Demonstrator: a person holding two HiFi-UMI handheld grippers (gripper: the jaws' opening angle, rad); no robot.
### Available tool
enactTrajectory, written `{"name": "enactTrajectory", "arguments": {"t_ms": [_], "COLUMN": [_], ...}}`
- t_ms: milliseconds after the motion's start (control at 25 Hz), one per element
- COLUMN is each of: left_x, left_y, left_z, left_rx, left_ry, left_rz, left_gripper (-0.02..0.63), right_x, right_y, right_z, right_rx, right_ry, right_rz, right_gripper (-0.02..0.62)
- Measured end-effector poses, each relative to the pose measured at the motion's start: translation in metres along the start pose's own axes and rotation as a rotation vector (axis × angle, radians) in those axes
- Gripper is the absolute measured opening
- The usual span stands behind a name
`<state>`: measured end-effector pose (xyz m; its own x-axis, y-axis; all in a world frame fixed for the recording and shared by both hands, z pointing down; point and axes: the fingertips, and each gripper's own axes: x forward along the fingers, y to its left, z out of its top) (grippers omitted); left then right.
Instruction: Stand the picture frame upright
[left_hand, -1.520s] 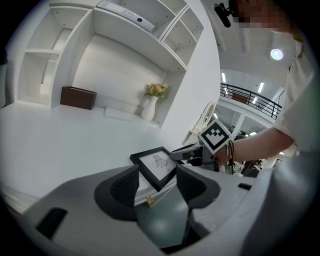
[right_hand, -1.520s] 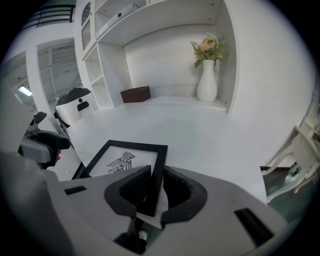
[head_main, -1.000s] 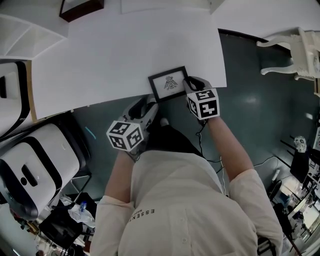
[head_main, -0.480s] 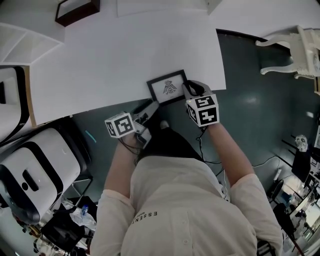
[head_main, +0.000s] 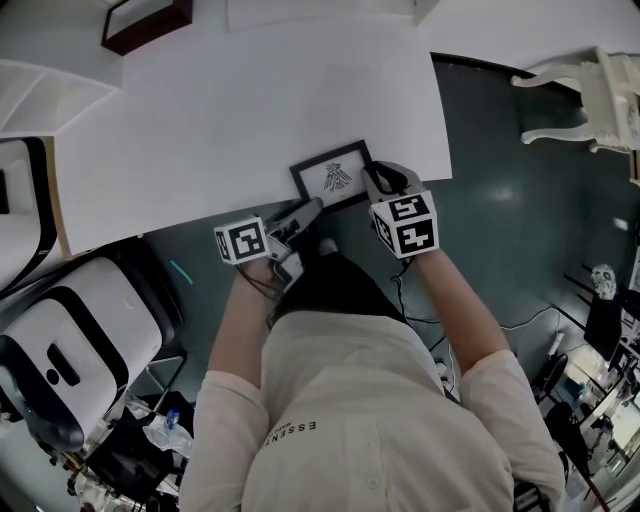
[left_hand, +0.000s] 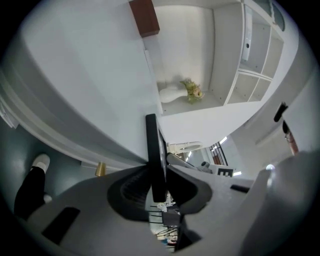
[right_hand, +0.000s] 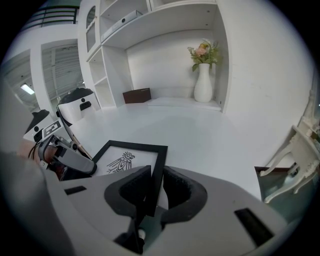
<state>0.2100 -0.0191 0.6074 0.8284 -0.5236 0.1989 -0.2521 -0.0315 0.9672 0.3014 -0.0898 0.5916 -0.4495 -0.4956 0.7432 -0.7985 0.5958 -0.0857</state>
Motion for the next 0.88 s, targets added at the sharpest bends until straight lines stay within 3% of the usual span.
{"name": "enactTrajectory", "arguments": {"t_ms": [440,560,760,880], "left_x": [0.000,-0.002,-0.006,-0.009], "left_y": [-0.007,-0.018,-0.029,-0.034], "left_z": [0.000,0.002,0.008,0.010], "left_rx": [-0.109,-0.158,-0.148,-0.132], "left_ry": [-0.043,-0.071,-0.092,-0.087], "left_rz": [-0.041,-0.083,-0.113,-0.140], "left_gripper": [0.071,0.069,0.066,0.066], "right_x": [0.001,0.002,0.002,-0.003], "right_y": [-0.001,0.001,0.002,-0.002], "right_z": [0.001,0.002,0.007,0.014], "right_rx": [-0.015,0.003,0.021,0.097], "right_ry": [-0.008,-0.011,-0.022,-0.073], "right_rz": [0.050,0.084,0.149,0.226], "right_gripper": [0.091,0.094,0.099,0.147]}}
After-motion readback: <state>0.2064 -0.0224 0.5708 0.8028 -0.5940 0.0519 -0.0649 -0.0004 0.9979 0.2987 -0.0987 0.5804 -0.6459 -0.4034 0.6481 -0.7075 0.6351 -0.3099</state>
